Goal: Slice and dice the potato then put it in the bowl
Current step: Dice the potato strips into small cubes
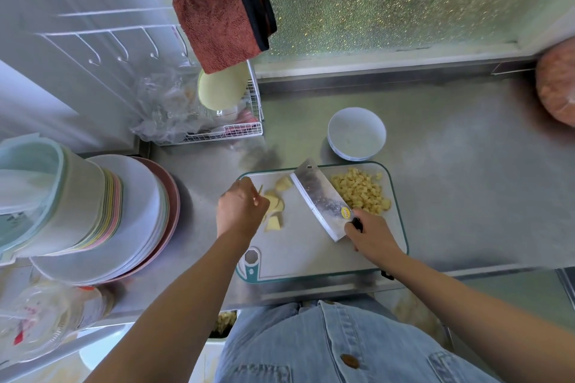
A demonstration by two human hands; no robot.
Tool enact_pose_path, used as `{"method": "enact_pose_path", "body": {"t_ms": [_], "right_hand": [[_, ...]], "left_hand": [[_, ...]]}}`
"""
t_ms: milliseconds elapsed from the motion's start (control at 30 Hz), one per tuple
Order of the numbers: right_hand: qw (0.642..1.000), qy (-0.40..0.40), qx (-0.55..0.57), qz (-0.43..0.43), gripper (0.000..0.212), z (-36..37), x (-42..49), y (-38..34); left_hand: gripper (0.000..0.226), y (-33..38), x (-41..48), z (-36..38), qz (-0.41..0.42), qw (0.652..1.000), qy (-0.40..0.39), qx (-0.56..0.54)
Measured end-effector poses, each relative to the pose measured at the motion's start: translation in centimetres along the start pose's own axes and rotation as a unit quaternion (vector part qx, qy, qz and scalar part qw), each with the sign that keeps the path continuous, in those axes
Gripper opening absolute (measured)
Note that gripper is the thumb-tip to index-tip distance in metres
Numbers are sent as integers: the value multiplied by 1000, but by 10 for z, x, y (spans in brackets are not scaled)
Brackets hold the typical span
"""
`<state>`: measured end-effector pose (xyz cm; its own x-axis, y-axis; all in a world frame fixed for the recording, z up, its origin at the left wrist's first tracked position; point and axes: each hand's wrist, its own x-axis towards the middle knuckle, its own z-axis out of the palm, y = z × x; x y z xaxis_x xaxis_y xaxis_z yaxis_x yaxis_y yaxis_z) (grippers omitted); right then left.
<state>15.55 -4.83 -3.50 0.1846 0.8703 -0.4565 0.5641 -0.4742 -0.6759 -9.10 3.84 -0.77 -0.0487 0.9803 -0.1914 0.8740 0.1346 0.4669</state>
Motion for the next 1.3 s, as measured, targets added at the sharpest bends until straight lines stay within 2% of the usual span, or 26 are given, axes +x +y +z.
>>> {"method": "enact_pose_path", "body": {"t_ms": [100, 167, 233, 333, 400, 533, 767, 833, 900, 967, 1100, 1167, 1300], "right_hand": [[1000, -1, 1, -2, 22, 0, -1, 0], [1000, -2, 0, -2, 16, 0, -2, 1], [1000, -1, -6, -5, 13, -1, -3, 3], [1000, 2, -17, -7, 13, -2, -5, 5], [1000, 1, -24, -7, 13, -2, -6, 5], [999, -3, -33, -7, 20, -1, -6, 4], [999, -11, -38, -17, 19, -3, -4, 3], [999, -9, -41, -20, 20, -3, -4, 3], [999, -10, -39, -15, 22, -3, -4, 3], [999, -9, -33, -10, 24, -3, -4, 2], [1000, -6, -13, -6, 29, -5, -5, -3], [1000, -4, -6, -5, 27, -5, -6, -3], [1000, -12, 4, -2, 18, -5, -8, -1]], "left_hand": [[10, 2, -5, 14, 29, 996, -82, 27], [16, 0, -8, 23, 56, 992, -110, 38], [29, -4, -11, 27, 58, 991, -94, 75], [54, -10, -10, 28, -10, 995, -56, 81], [60, -12, -10, 29, -40, 993, -59, 92], [48, -7, -10, 31, -56, 994, -56, 78], [46, -7, -2, 28, -65, 995, -73, 24], [41, -9, 1, 26, -74, 993, -94, -18], [25, -13, 3, 23, -92, 987, -96, -93], [15, -17, 6, 19, -119, 978, -72, -155], [10, -30, 12, 15, -143, 962, -15, -230], [11, -32, 13, 15, -129, 963, -33, -234], [13, -28, 9, 21, -91, 964, -127, -213]]}}
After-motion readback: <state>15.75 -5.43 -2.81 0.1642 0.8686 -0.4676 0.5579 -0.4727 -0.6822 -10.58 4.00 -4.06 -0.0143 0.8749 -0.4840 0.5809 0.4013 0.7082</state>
